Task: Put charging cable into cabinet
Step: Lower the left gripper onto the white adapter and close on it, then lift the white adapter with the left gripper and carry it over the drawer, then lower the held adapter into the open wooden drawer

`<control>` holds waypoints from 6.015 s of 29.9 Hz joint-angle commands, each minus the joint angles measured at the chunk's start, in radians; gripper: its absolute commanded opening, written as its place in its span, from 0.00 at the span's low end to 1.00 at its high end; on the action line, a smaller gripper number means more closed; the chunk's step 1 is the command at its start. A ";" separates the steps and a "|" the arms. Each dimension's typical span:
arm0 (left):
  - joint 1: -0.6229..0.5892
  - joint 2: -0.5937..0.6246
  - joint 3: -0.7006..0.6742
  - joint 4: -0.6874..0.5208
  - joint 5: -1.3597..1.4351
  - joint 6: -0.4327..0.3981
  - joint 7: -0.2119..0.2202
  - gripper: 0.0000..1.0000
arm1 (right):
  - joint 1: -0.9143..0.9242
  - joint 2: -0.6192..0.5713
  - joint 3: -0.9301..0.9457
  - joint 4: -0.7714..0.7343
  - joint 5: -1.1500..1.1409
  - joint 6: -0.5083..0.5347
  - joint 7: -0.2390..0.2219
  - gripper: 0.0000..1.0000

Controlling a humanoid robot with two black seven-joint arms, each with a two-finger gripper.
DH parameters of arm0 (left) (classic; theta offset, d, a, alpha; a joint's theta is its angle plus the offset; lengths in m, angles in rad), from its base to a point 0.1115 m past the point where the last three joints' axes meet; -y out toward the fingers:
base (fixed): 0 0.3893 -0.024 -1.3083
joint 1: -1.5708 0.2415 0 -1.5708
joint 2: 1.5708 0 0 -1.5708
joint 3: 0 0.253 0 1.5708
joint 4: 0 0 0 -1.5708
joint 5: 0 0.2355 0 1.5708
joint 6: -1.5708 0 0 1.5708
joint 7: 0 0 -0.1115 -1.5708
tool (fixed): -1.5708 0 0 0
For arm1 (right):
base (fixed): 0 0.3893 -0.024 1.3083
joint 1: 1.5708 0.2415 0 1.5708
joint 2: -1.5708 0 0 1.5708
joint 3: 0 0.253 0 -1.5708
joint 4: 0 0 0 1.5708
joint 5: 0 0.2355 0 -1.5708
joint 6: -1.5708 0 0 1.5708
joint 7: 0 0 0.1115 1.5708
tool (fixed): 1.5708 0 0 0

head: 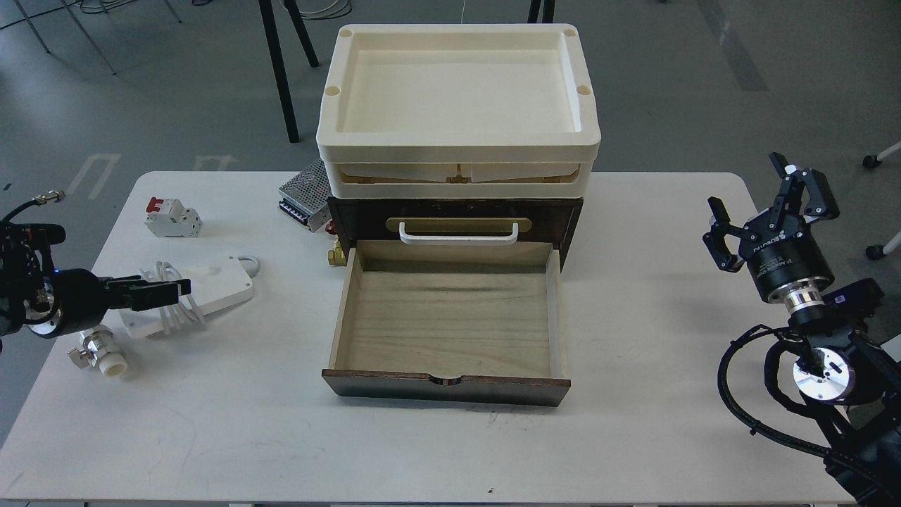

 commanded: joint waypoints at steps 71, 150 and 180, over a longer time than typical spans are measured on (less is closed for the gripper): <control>-0.003 0.042 0.135 0.104 -0.479 0.326 0.000 0.00 | 0.000 0.000 0.000 0.000 0.000 0.000 0.000 0.99; -0.231 0.065 0.026 -0.837 -0.180 0.010 0.000 0.00 | 0.000 0.000 0.000 -0.001 0.000 -0.008 0.000 0.99; 0.056 -0.243 0.029 -0.576 -0.137 0.225 0.000 0.00 | 0.000 0.000 0.000 0.000 0.000 -0.006 0.000 0.99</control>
